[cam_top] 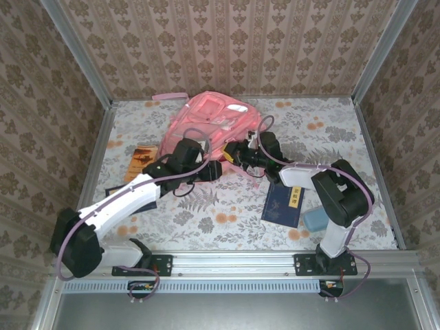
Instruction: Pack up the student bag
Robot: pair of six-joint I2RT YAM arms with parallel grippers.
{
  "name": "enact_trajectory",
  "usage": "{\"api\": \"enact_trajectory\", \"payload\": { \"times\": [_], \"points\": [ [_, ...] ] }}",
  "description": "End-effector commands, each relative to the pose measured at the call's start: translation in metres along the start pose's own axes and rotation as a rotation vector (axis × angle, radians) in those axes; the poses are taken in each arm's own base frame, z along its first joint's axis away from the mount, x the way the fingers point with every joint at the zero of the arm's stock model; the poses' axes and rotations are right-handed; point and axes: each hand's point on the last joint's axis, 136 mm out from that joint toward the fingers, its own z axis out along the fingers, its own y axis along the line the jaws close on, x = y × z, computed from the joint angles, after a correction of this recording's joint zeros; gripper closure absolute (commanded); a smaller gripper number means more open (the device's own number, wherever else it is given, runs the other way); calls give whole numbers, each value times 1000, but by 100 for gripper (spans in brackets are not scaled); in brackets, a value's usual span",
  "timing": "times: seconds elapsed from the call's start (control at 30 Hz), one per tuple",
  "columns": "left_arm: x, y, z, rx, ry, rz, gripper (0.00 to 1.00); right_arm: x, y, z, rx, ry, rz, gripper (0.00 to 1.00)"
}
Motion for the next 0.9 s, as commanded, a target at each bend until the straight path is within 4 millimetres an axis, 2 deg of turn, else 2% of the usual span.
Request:
{"api": "enact_trajectory", "payload": {
  "times": [0.0,0.1,0.33,0.53,0.87],
  "points": [
    [-11,-19,10,77,-32,-90,57,1,38,5,-99,15,-75,81],
    [-12,-14,19,49,-37,-95,58,2,40,4,-102,17,-77,82],
    [-7,17,33,-98,-60,-108,61,6,41,5,-104,27,-77,83],
    [-13,13,43,-65,-91,-102,63,8,42,6,-109,38,-71,84],
    [-18,26,55,-124,-132,-135,70,11,43,8,-112,50,-59,86]
  ]
}}
